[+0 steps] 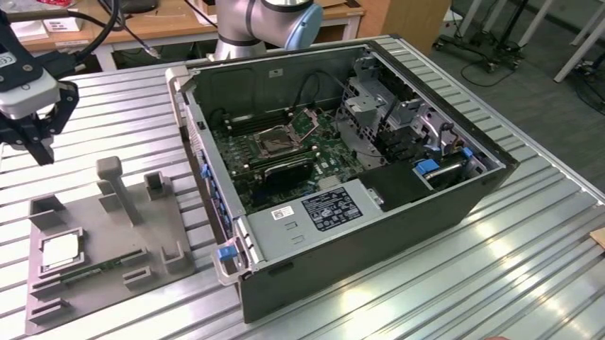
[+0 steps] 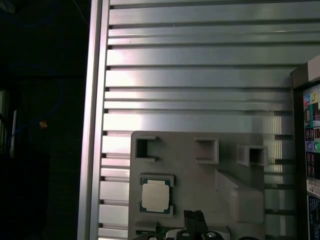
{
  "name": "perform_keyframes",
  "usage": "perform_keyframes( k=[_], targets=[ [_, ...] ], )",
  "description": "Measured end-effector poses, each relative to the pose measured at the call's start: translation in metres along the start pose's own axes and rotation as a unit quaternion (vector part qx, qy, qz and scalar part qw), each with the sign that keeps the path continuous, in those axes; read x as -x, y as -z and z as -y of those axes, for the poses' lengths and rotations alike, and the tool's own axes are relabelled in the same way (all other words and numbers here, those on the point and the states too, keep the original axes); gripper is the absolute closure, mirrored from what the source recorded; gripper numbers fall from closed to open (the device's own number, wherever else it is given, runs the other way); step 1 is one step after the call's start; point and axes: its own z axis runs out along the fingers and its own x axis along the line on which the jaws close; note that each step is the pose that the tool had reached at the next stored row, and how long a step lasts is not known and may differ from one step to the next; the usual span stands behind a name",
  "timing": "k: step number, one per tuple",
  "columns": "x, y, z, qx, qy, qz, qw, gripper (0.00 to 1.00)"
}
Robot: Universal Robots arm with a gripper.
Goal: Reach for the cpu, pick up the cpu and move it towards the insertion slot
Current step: 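Reach for the cpu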
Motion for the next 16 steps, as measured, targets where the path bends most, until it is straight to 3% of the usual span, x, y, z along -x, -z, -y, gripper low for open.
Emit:
perform_keyframes(
  k=[16],
  targets=[
    [-0.0012,-0.0063,0.004,-0.0001,0.0,0.0,1.0,0.89]
  ],
)
